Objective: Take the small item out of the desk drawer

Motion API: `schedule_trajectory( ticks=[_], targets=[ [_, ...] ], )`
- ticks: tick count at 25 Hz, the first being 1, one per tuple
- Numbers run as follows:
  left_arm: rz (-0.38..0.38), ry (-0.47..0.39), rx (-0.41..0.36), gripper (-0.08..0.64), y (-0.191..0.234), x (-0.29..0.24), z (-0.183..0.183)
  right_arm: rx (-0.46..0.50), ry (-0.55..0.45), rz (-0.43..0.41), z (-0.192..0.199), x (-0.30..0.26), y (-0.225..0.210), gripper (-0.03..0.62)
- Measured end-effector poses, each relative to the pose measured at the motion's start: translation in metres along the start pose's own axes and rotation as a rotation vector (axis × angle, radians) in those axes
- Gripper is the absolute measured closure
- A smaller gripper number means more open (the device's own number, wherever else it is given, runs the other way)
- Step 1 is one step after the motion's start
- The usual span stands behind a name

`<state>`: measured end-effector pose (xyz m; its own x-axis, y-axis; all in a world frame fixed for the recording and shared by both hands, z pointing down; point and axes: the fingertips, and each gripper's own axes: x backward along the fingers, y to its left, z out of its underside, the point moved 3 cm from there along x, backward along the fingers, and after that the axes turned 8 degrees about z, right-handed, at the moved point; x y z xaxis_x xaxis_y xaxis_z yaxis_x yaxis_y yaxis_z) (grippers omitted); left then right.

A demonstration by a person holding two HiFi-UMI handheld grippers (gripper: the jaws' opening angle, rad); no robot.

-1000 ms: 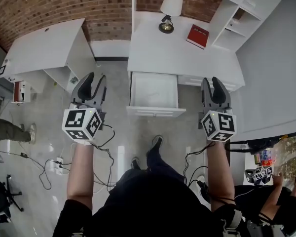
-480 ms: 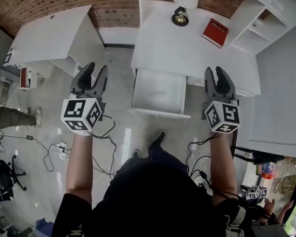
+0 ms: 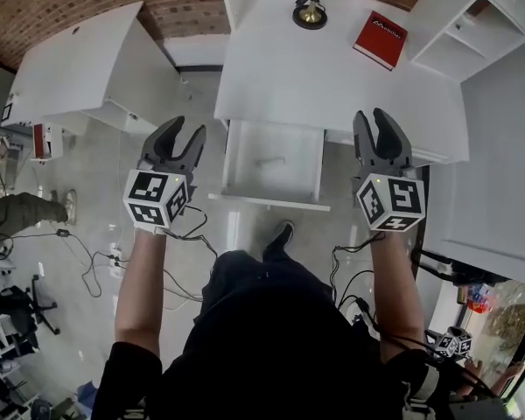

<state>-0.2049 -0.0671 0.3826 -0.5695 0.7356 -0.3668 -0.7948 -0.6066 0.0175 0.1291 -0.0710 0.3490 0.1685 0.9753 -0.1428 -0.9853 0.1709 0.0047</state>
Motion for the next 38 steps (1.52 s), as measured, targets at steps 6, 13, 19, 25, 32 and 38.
schedule_trajectory(
  ticks=[6,13,19,25,32,38],
  targets=[
    [0.146,0.122,-0.013,0.383,-0.018,-0.056,0.035,-0.018,0.049,0.049,0.019,-0.006,-0.016,0.462],
    [0.361,0.295,-0.039,0.379,-0.035,-0.133,0.098,-0.041,0.103,0.202,0.037,-0.005,-0.045,0.469],
    [0.529,0.465,-0.112,0.376,-0.052,-0.181,0.157,-0.084,0.165,0.313,0.066,0.001,-0.056,0.474],
    [0.602,0.633,-0.186,0.374,-0.064,-0.212,0.222,-0.112,0.195,0.406,0.085,0.015,-0.068,0.479],
    [0.659,0.799,-0.275,0.373,-0.069,-0.238,0.294,-0.153,0.264,0.499,0.121,0.03,-0.079,0.485],
    [0.735,0.896,-0.327,0.373,-0.079,-0.253,0.341,-0.183,0.324,0.548,0.151,0.039,-0.085,0.488]
  ],
)
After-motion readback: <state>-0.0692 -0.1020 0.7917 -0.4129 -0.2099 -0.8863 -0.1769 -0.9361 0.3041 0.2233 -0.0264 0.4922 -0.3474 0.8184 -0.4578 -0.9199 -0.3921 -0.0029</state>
